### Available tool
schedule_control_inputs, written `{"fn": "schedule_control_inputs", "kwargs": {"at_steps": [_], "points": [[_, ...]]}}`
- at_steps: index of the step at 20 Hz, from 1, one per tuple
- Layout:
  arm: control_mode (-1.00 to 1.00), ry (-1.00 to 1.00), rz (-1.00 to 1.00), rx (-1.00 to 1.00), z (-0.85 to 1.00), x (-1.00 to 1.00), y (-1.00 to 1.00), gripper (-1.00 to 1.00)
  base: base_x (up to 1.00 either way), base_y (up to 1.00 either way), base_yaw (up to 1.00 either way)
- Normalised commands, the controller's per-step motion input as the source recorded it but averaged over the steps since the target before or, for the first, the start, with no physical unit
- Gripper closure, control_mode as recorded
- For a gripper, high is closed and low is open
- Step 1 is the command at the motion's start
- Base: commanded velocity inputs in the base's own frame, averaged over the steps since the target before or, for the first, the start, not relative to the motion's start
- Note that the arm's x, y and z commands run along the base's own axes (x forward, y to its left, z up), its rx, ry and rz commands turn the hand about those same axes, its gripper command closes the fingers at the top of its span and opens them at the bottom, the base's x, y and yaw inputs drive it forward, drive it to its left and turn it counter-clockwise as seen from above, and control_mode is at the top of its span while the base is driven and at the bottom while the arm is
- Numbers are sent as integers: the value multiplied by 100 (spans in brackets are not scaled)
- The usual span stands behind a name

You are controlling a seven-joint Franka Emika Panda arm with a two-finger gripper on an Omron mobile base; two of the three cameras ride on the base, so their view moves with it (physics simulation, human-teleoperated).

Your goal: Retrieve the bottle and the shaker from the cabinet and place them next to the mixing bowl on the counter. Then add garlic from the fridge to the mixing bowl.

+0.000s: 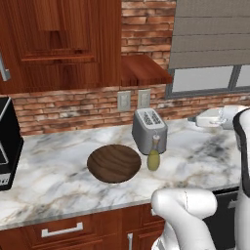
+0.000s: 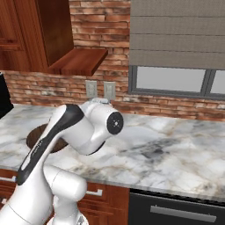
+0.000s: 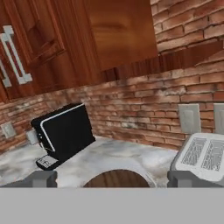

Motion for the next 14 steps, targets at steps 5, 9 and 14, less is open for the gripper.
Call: {"fn": "schedule_control_inputs", "kwargs": {"at_steps": [5,9,14], "points": [[-100,20,-24,-2,67,-52,0,-100,0,0,0],[-100,18,-27,-3,50,-72,0,-100,0,0,0],[-100,14,-25,-6,43,-65,0,-100,0,0,0]]}}
